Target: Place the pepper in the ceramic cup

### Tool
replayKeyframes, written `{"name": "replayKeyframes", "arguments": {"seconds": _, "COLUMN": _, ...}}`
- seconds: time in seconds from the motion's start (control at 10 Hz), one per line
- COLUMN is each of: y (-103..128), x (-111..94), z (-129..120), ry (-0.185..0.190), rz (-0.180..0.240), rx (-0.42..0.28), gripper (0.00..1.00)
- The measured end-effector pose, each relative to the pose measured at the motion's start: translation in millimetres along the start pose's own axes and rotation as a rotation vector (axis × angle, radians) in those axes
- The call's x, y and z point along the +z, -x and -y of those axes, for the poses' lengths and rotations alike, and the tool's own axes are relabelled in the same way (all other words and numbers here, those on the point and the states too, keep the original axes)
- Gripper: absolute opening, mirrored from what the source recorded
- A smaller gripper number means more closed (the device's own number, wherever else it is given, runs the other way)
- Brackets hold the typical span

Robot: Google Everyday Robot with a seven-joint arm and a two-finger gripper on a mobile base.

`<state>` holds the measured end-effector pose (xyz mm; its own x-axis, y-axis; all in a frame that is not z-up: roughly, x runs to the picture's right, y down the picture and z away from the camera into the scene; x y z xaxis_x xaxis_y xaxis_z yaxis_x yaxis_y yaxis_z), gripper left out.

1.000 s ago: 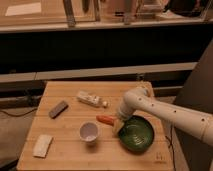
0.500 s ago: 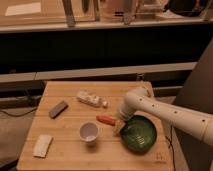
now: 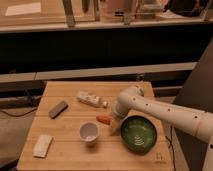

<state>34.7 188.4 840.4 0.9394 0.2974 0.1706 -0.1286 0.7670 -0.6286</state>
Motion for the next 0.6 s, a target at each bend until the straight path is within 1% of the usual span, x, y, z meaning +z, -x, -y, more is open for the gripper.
{"name": "replayKeyframes", "arguments": {"seconds": 0.2, "y": 6.4, "x": 3.9, "z": -1.0, "ry": 0.007, "rz": 0.000, "rx": -0.019, "gripper": 0.80}}
{"name": "replayKeyframes", "arguments": {"seconds": 0.6, "y": 11.2, "x": 9.6, "z": -1.1, "ry": 0.016, "rz": -0.001, "rx": -0.037, "gripper": 0.80}}
